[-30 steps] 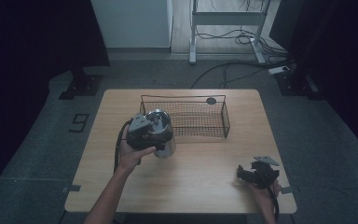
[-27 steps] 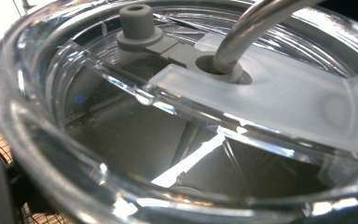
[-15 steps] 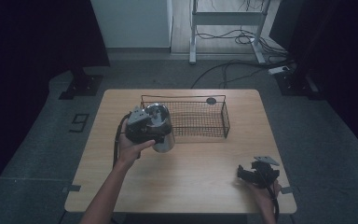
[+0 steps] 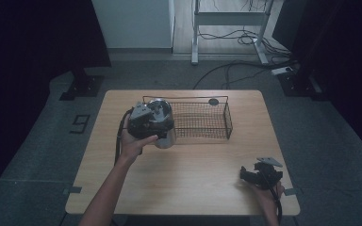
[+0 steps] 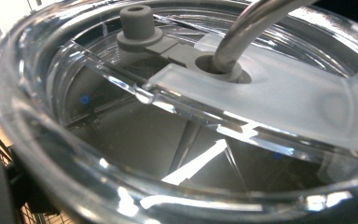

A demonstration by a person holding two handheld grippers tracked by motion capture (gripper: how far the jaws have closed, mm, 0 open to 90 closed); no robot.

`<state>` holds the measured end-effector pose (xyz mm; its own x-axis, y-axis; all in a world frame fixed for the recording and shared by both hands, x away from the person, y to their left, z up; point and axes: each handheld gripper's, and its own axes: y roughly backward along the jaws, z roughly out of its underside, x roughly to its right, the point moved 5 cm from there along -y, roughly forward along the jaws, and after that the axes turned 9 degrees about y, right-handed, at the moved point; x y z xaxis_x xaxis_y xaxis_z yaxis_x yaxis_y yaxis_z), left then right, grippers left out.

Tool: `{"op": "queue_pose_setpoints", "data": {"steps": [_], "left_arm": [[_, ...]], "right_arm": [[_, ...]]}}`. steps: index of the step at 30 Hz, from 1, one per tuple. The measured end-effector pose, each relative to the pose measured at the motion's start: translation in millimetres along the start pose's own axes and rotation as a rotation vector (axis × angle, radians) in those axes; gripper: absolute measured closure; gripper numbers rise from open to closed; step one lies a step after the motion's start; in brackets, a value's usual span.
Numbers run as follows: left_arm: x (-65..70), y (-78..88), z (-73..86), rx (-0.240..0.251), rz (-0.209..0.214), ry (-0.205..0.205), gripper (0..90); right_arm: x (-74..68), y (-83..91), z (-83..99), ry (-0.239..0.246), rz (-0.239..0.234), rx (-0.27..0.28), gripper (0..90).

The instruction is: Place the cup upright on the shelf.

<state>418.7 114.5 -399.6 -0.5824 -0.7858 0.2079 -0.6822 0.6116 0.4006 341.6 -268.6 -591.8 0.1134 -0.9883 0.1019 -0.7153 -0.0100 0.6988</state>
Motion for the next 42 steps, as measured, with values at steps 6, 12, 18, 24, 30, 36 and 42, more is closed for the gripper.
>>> {"op": "queue_pose_setpoints", "data": {"steps": [6, 12, 18, 24, 30, 36, 42], "left_arm": [[-6.7, -2.9, -4.2, -0.001, -0.011, 0.015, 4.0], [-9.1, -5.6, -9.4, -0.001, -0.013, 0.02, 4.0], [-11.0, -10.9, -13.5, -0.004, -0.018, 0.023, 4.0], [-15.4, -17.6, -17.4, -0.012, -0.024, 0.02, 4.0], [-17.4, -26.2, -18.8, -0.015, -0.021, 0.031, 4.0], [-19.0, -34.3, -21.9, -0.018, -0.017, 0.022, 4.0], [-26.3, -44.4, -27.8, -0.024, -0.017, 0.024, 4.0]], "right_arm": [[0.3, -0.6, -0.5, -0.003, 0.006, 0.0, 0.0], [0.7, -1.0, -0.9, -0.005, 0.008, 0.0, 0.0], [1.3, -1.7, -1.4, -0.008, 0.011, 0.001, 0.0], [1.6, -2.0, -1.6, -0.01, 0.012, 0.001, 0.0], [1.7, -1.8, -1.5, -0.01, 0.012, -0.001, 0.0], [1.9, -1.8, -1.5, -0.012, 0.014, -0.001, 0.0], [1.9, -1.8, -1.5, -0.013, 0.014, -0.002, 0.0]]}}
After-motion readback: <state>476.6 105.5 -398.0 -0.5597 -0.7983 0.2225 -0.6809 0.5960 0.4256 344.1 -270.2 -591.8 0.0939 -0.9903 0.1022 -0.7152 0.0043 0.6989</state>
